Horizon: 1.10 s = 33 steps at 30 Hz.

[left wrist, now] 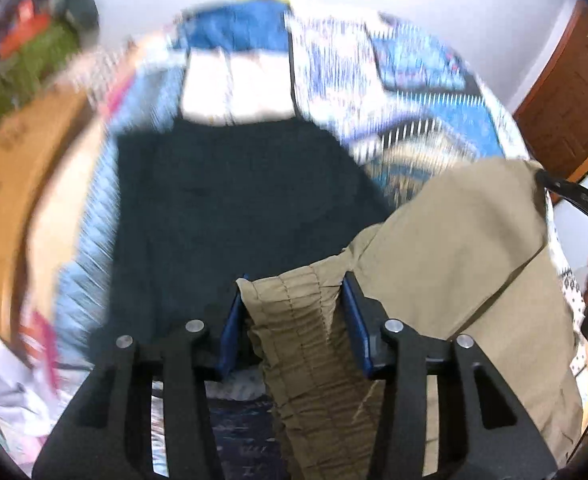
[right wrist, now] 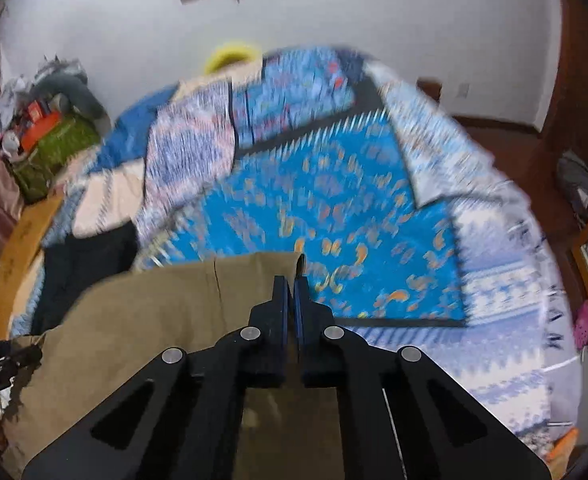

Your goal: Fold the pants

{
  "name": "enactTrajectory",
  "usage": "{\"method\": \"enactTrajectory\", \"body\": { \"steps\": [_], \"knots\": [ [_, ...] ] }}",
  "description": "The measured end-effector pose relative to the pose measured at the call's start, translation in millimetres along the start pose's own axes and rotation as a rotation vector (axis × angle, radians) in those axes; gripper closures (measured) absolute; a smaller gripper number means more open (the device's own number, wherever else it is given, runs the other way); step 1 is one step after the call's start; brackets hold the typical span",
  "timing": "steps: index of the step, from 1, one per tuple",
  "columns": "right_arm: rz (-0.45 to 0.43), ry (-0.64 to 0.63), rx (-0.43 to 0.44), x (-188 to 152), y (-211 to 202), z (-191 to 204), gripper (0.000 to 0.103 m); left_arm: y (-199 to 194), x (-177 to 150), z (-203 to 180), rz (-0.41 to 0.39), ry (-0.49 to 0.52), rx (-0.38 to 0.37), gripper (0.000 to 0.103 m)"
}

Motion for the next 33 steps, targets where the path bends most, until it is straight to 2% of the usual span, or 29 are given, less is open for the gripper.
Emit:
{"method": "enactTrajectory", "body": {
  "steps": [5, 8, 10, 14, 17, 19, 21, 23, 29, 33],
  "knots": [
    [-0.156, 0.047, 0.031, 42.9, -81.9, 1.7, 0.102, -75.2, 34.7, -4.8, -0.156, 0.002, -0.009, 0.058],
    [-0.25, 0.067, 0.063, 61.2, -146.5, 0.5, 0.102, -112.1, 41.8, -14.7, -0.206, 0.033, -0.022, 0.058],
    [-0.268, 0.07, 0.086, 60.0, -176.1, 2.2, 0.102, -130.7, 40.2, -24.6, -0.222, 0.059, -0.021, 0.058],
    [-0.23, -0.002, 0.095, 34.5, -198.6, 14.7, 0.101, -148.3, 22.9, -38.5, -0.211, 0.12, 0.006, 0.058],
    [-0.137, -0.057, 0.115, 6.8, -188.4, 23.0, 0.1, -140.7, 12.6, -36.7, -0.173, 0.108, 0.021, 0.057],
    [-0.1, -0.082, 0.088, -4.3, -170.9, 24.0, 0.092, -131.1, 9.1, -31.9, -0.15, 0.092, 0.024, 0.057],
    [-0.052, -0.098, 0.07, -11.7, -147.4, 25.2, 0.066, -115.4, 8.9, -23.3, -0.121, 0.07, 0.029, 0.057],
    [-0.026, -0.103, 0.068, -15.4, -123.9, 27.2, 0.059, -98.9, 8.3, -14.0, -0.096, 0.047, 0.03, 0.057],
    [0.064, -0.128, 0.06, -12.8, -45.9, 31.3, 0.057, -26.9, 6.8, 15.9, 0.012, -0.037, -0.027, 0.058],
    [0.078, -0.133, 0.051, 1.2, 0.7, 23.2, 0.057, 10.1, 2.3, 18.7, 0.051, -0.025, -0.054, 0.058]
  ]
}}
Point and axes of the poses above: each gripper's, at about its wrist camera, not at the fingertips, and y roughly the way its jaws point, z to its left, x to its top, the point moved 9 cm from there along y, roughly the way its jaws point, and after that the axes turned 5 degrees about y, right-handed, at the moved point
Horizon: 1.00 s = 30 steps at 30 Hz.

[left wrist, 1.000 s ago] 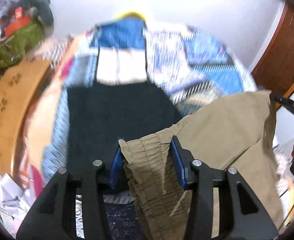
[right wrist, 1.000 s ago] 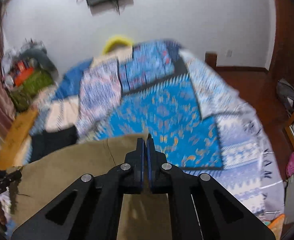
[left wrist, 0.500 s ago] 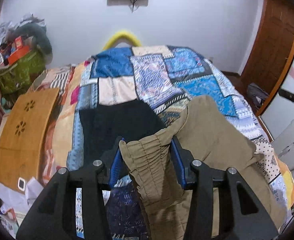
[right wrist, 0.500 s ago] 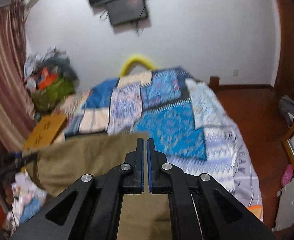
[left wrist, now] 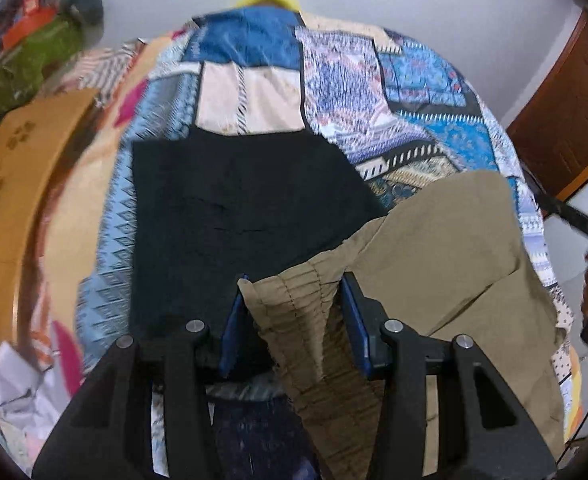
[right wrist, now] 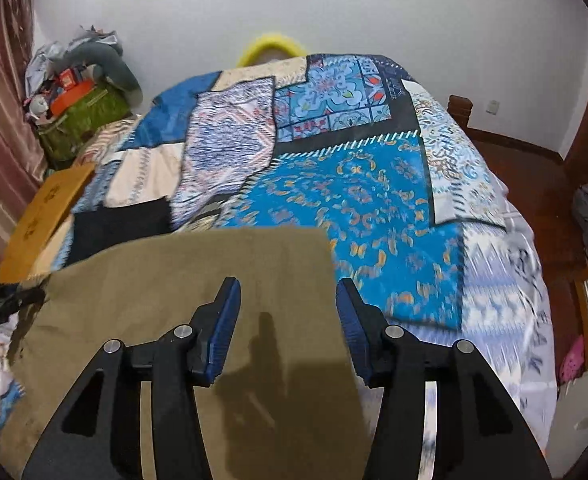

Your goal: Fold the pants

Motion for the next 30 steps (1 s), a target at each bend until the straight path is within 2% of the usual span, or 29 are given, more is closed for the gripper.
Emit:
{"method": "enactTrajectory", "body": {
  "steps": [3, 6, 7, 8, 9, 10, 13, 15, 19, 20, 21, 22, 25, 27, 30],
  "knots": [
    [0.037, 0.042, -0.004, 9.6, 35.0, -11.7, 0.057, 25.2, -5.8, -4.0, 0.03, 0.038, 0.0, 0.058],
    [0.113, 0.161, 0.038, 6.9, 74.2, -21.3, 0.057, 43.1, -12.0, -7.5, 0.052, 0.062, -0.002, 0.058],
    [0.098, 0.189, 0.052, 7.3, 76.2, -22.6, 0.055, 47.2, -13.1, -8.4, 0.055, 0.067, -0.003, 0.058],
    [0.069, 0.219, 0.056, 8.4, 77.1, -23.4, 0.059, 49.8, -14.0, -8.3, 0.054, 0.064, -0.005, 0.057],
    [0.062, 0.208, 0.054, 8.0, 76.3, -19.9, 0.07, 49.9, -14.2, -7.8, 0.053, 0.055, -0.01, 0.057],
    [0.059, 0.182, 0.048, 7.3, 74.5, -14.2, 0.072, 49.1, -14.3, -7.0, 0.053, 0.045, -0.014, 0.057],
    [0.064, 0.092, -0.003, 3.8, 72.1, -1.1, 0.09, 44.5, -12.7, -6.7, 0.044, 0.034, -0.011, 0.057],
    [0.049, 0.066, -0.027, 5.8, 67.6, 0.1, 0.092, 39.6, -12.0, -7.1, 0.036, 0.036, 0.003, 0.057],
    [-0.031, 0.088, -0.036, 11.3, 33.6, -1.8, 0.093, 21.4, -7.2, -8.2, 0.009, 0.052, 0.039, 0.058],
    [-0.05, 0.092, -0.037, 13.8, 23.6, -4.4, 0.093, 10.8, -4.1, -9.1, -0.006, 0.053, 0.04, 0.062],
    [-0.075, 0.091, -0.038, 17.7, 9.6, -4.9, 0.093, 3.9, -2.0, -10.5, -0.015, 0.054, 0.035, 0.075],
    [-0.107, 0.086, -0.033, 21.2, -12.1, -4.9, 0.093, -6.5, 0.1, -13.0, -0.024, 0.052, 0.025, 0.078],
    [-0.161, 0.084, -0.012, 28.3, -57.5, -2.6, 0.093, -47.5, 8.4, -27.4, -0.079, 0.044, -0.04, 0.081],
    [-0.205, 0.08, -0.003, 31.0, -93.3, 2.7, 0.093, -71.6, 11.4, -39.5, -0.117, 0.067, -0.043, 0.096],
    [-0.242, 0.055, 0.0, 28.2, -130.6, 14.1, 0.093, -99.8, 11.7, -53.9, -0.153, 0.076, -0.066, 0.095]
  ]
}}
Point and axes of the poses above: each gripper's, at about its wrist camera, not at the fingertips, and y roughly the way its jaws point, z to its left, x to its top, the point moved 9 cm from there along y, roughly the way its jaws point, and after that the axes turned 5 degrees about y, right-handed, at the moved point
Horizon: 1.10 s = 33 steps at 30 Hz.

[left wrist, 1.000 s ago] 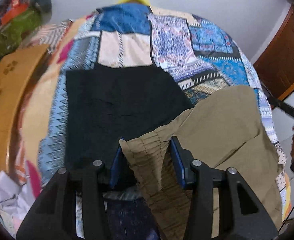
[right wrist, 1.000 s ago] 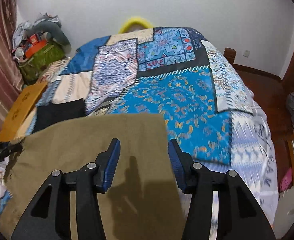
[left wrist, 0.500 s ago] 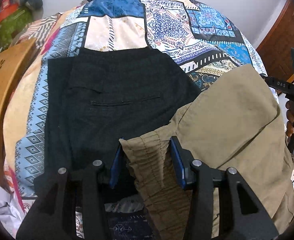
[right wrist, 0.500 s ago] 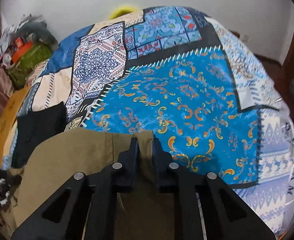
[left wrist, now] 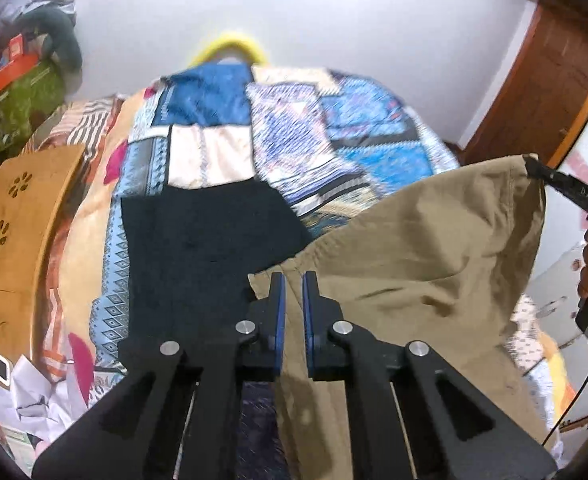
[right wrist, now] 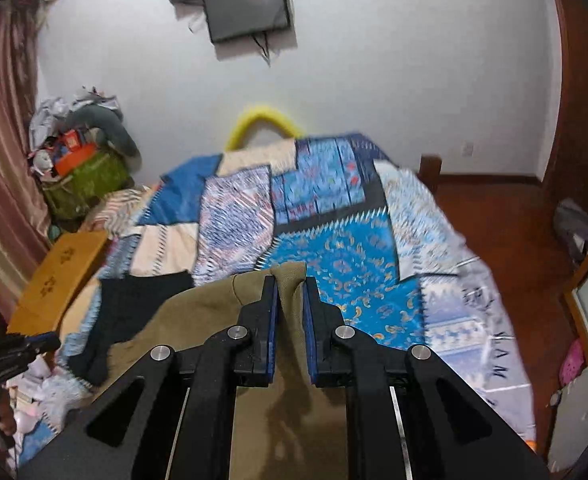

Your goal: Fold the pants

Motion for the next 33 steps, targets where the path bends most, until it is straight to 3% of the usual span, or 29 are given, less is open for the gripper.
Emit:
{"method": "enactTrajectory", "body": {
  "steps": [2, 4, 5, 6, 7, 10, 14, 19, 21, 23, 24, 27, 30, 33],
  "knots": [
    [-0.004, -0.023, -0.006, -1.3, -19.8, 5.6, 0.093, -8.4, 0.1, 0.4, 0.004, -0.016, 0.025, 0.094],
    [-0.009, -0.041, -0.019, -5.8, -32.7, 8.3, 0.093, -6.3, -0.3, 3.4, 0.017, -0.033, 0.033, 0.075],
    [-0.007, -0.039, -0.02, -9.0, -36.1, 7.4, 0.093, 0.0, -0.6, 5.7, 0.028, -0.051, 0.024, 0.049],
    [-0.003, -0.033, -0.022, -12.1, -36.5, 5.1, 0.093, 7.0, -0.7, 8.0, 0.033, -0.066, 0.018, 0.031],
    [0.005, -0.022, -0.024, -16.5, -34.2, 0.9, 0.093, 15.3, -0.9, 11.0, 0.036, -0.073, 0.017, 0.028],
    [0.027, -0.005, -0.035, -26.3, -20.6, -12.5, 0.093, 52.0, -4.9, 19.0, 0.097, -0.072, 0.047, 0.027],
    [0.087, 0.012, -0.046, -40.9, 16.7, -31.4, 0.093, 116.3, -15.2, 32.6, 0.223, -0.145, 0.001, 0.027],
    [0.171, 0.066, -0.064, -69.0, 77.3, -63.3, 0.093, 160.4, -18.9, 40.3, 0.268, -0.207, -0.044, 0.027],
    [0.183, 0.073, -0.06, -76.1, 90.2, -67.3, 0.093, 169.3, -17.1, 36.2, 0.274, -0.221, -0.092, 0.027],
    [0.196, 0.084, -0.056, -83.2, 103.6, -71.7, 0.093, 176.9, -14.4, 24.4, 0.28, -0.188, -0.17, 0.027],
    [0.2, 0.088, -0.055, -86.2, 109.0, -73.2, 0.093, 180.0, -14.5, 20.8, 0.288, -0.163, -0.173, 0.028],
    [0.213, 0.108, -0.043, -92.4, 118.5, -75.8, 0.093, 186.5, -17.3, 14.0, 0.305, -0.094, -0.134, 0.043],
    [0.195, 0.12, -0.031, -91.4, 113.5, -75.7, 0.093, 177.6, -12.7, 19.5, 0.273, -0.107, -0.107, 0.054],
    [0.171, 0.132, -0.018, -83.7, 99.6, -74.6, 0.093, 158.0, -5.2, 22.1, 0.225, -0.104, -0.064, 0.056]
  ]
}}
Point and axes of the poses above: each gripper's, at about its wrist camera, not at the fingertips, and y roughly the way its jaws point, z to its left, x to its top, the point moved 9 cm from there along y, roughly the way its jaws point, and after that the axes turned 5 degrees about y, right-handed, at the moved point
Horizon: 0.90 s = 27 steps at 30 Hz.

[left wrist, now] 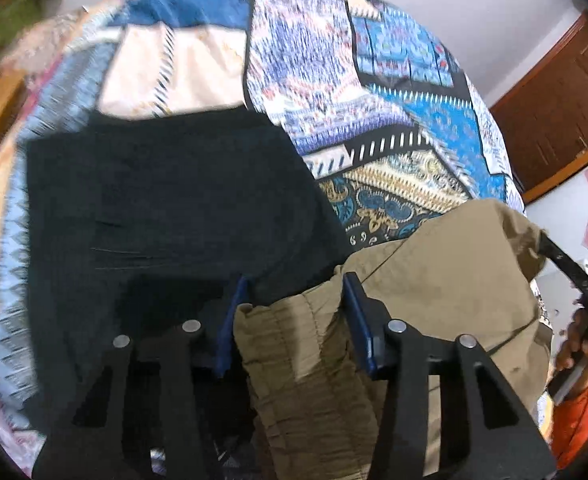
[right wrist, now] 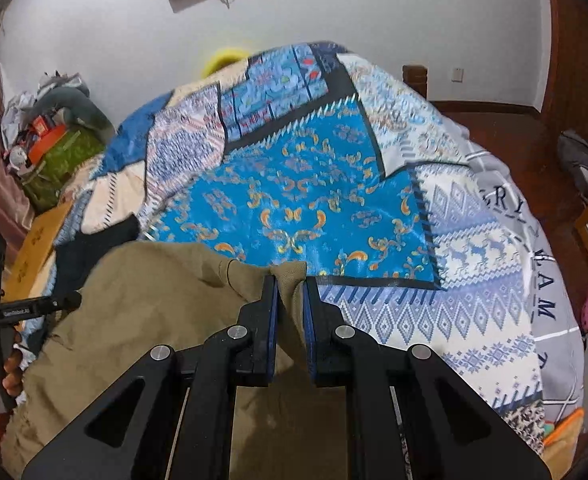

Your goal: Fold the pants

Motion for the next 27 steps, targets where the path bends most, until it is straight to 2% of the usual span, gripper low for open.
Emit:
{"method": "enactTrajectory", "body": {
  "steps": [3, 10, 11, 13, 15, 17, 21, 27],
  "knots": [
    [-0.031, -0.012, 0.021, 9.0, -27.2, 8.2, 0.093, -35.1, 2.1, -10.1, -0.069, 0.066, 0.06, 0.056],
    [-0.154, -0.039, 0.035, 24.8, -127.4, 32.4, 0.093, -137.4, -6.0, -41.4, -0.208, 0.155, 0.106, 0.06],
    [-0.165, -0.039, 0.038, 24.2, -137.0, 34.1, 0.093, -152.5, -10.6, -48.6, -0.226, 0.168, 0.091, 0.085],
    [-0.194, -0.04, 0.048, 19.6, -166.0, 39.7, 0.093, -172.1, -22.3, -60.3, -0.225, 0.182, 0.08, 0.087],
    [-0.215, -0.045, 0.05, 12.2, -187.8, 44.4, 0.093, -191.0, -37.3, -73.4, -0.241, 0.211, 0.09, 0.09],
    [-0.232, -0.044, 0.057, -1.7, -212.8, 47.7, 0.093, -204.8, -56.8, -85.0, -0.253, 0.239, 0.092, 0.099],
    [-0.229, -0.057, 0.058, -33.2, -236.9, 50.2, 0.093, -216.8, -91.7, -95.9, -0.24, 0.254, 0.065, 0.1],
    [-0.201, -0.081, 0.048, -91.9, -249.3, 44.1, 0.093, -227.2, -144.9, -103.9, -0.211, 0.296, 0.078, 0.1]
  ]
}}
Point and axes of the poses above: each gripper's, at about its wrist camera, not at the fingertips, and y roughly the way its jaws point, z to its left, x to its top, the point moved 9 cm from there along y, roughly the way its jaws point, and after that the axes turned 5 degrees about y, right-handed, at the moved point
